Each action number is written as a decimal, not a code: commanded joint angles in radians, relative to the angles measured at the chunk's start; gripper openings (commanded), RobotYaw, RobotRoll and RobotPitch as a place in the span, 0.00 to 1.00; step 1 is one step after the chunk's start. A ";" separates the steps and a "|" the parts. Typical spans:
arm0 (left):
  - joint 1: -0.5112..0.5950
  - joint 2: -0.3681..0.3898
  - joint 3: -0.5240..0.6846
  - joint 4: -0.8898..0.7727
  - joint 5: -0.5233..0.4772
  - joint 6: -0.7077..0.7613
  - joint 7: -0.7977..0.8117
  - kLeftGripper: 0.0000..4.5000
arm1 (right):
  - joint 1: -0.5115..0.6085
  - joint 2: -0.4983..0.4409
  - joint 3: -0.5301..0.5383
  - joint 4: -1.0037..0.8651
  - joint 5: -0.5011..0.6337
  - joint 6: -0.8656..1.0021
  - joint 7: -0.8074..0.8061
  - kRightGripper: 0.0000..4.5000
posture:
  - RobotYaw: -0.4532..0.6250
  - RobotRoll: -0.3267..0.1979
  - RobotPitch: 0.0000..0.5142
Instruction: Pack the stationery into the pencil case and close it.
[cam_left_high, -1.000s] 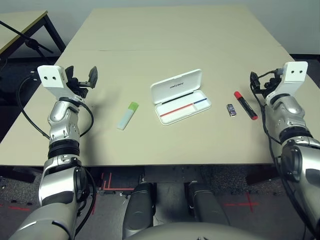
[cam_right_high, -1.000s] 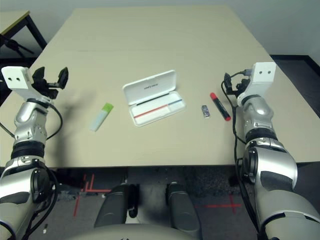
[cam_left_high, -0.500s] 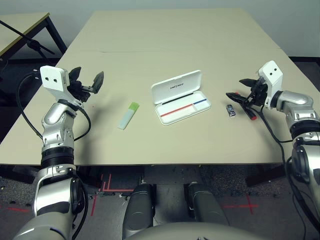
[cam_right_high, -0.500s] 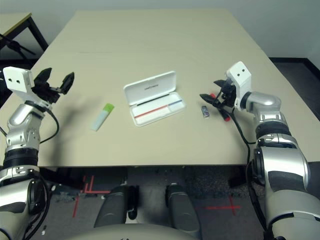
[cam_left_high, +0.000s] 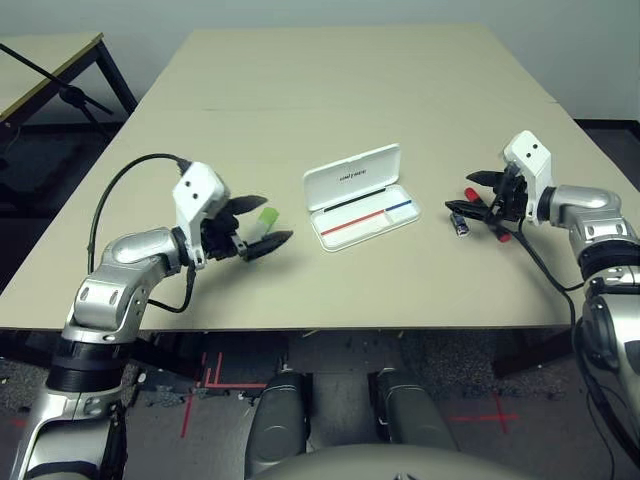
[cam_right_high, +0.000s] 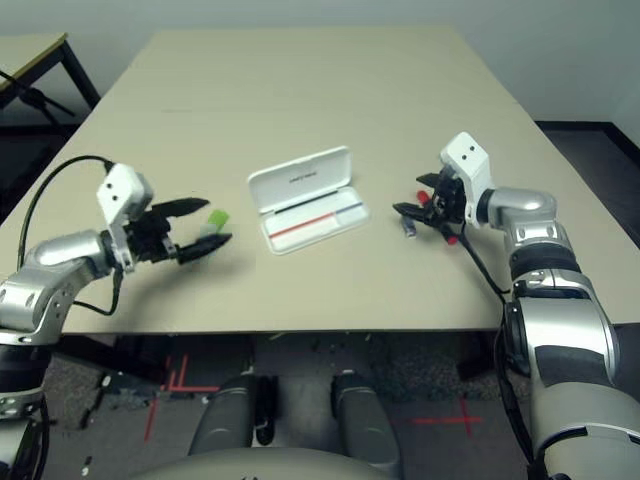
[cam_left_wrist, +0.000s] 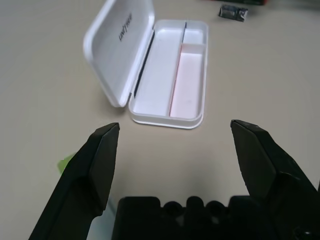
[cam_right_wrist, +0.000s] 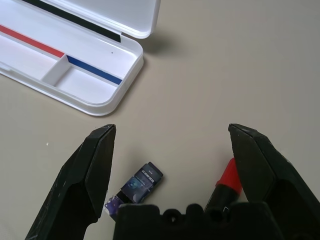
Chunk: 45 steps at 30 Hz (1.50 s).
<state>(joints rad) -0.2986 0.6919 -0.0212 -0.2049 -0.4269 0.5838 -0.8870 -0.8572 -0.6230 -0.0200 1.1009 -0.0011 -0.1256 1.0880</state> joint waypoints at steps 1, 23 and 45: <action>-0.039 0.012 -0.062 -0.043 0.014 0.046 -0.019 1.00 | 0.005 -0.007 0.011 -0.006 -0.010 0.002 -0.006 1.00 | 0.43 0.62 0.10; -0.285 -0.102 -0.412 0.190 0.272 0.032 -0.084 1.00 | 0.055 -0.034 0.000 -0.050 0.002 0.008 -0.022 1.00 | 0.37 0.62 0.12; -0.301 -0.184 -0.436 0.318 0.355 -0.014 -0.129 1.00 | 0.095 -0.046 -0.002 -0.088 0.016 0.006 -0.049 1.00 | 0.34 0.62 0.14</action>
<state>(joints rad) -0.5899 0.5093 -0.4392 0.0935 -0.0921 0.5665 -1.0052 -0.7727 -0.6631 -0.0140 1.0217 0.0083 -0.1165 1.0418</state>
